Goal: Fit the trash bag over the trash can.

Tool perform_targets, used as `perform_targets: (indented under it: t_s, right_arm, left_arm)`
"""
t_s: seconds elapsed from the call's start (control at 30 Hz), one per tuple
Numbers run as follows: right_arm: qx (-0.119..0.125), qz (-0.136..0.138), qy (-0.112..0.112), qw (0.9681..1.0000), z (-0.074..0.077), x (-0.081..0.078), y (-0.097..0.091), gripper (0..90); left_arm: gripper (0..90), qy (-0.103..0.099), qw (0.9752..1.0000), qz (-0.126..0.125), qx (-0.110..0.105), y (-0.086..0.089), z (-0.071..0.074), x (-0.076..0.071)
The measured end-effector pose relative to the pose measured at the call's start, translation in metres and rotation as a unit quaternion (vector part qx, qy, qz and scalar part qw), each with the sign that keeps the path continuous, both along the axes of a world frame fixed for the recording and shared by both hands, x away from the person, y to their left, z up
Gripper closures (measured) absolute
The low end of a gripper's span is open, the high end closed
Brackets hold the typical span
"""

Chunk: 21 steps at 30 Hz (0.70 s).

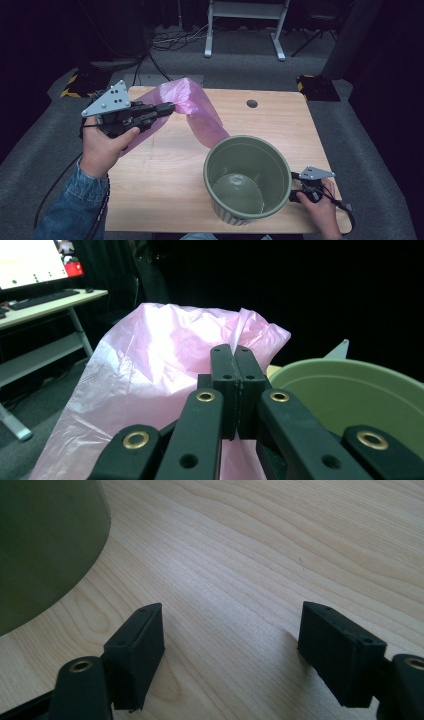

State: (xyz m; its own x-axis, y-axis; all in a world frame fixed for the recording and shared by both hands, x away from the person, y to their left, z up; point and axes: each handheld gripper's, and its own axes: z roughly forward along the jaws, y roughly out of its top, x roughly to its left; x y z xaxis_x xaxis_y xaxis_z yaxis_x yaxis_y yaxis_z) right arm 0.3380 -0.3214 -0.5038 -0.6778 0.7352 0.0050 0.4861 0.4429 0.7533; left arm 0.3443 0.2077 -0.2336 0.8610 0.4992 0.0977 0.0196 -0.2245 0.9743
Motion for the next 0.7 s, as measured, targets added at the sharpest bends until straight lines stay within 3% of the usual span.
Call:
perform_targets:
  t_s: [0.07,0.1,0.37,0.43,0.47,0.53,0.63,0.7]
  right_arm:
    - [-0.004,-0.001,0.006,1.0000,0.002,-0.002,0.000,30.4]
    - [-0.004,0.012,0.008,0.9999,0.007,-0.007,0.002,33.6]
    - [0.016,0.060,0.019,0.9979,0.019,-0.028,0.013,30.6]
    - [0.012,0.087,0.028,0.9957,0.022,-0.040,0.021,29.9]
    - [0.012,0.087,0.028,0.9957,0.022,-0.040,0.021,29.9]
    - [0.013,0.125,0.041,0.9912,0.027,-0.058,0.027,29.7]
    - [0.018,0.136,0.045,0.9895,0.029,-0.067,0.028,28.2]
    - [0.037,0.146,0.039,0.9878,0.034,-0.077,0.036,26.4]
  left_arm:
    - [89.9,-0.002,1.0000,-0.003,-0.002,-0.002,0.005,0.000]
    - [89.9,-0.004,1.0000,-0.003,-0.003,-0.004,0.010,0.000]
    - [89.9,-0.018,0.9998,-0.003,-0.007,-0.010,0.031,-0.001]
    - [89.9,-0.023,0.9997,-0.005,-0.006,-0.012,0.037,-0.004]
    - [89.9,-0.023,0.9997,-0.005,-0.006,-0.012,0.037,-0.004]
    - [90.0,-0.026,0.9996,-0.006,-0.008,-0.012,0.041,-0.006]
    - [89.9,-0.028,0.9995,-0.008,-0.012,-0.012,0.044,-0.008]
    - [89.9,-0.030,0.9994,-0.010,-0.015,-0.013,0.045,-0.009]
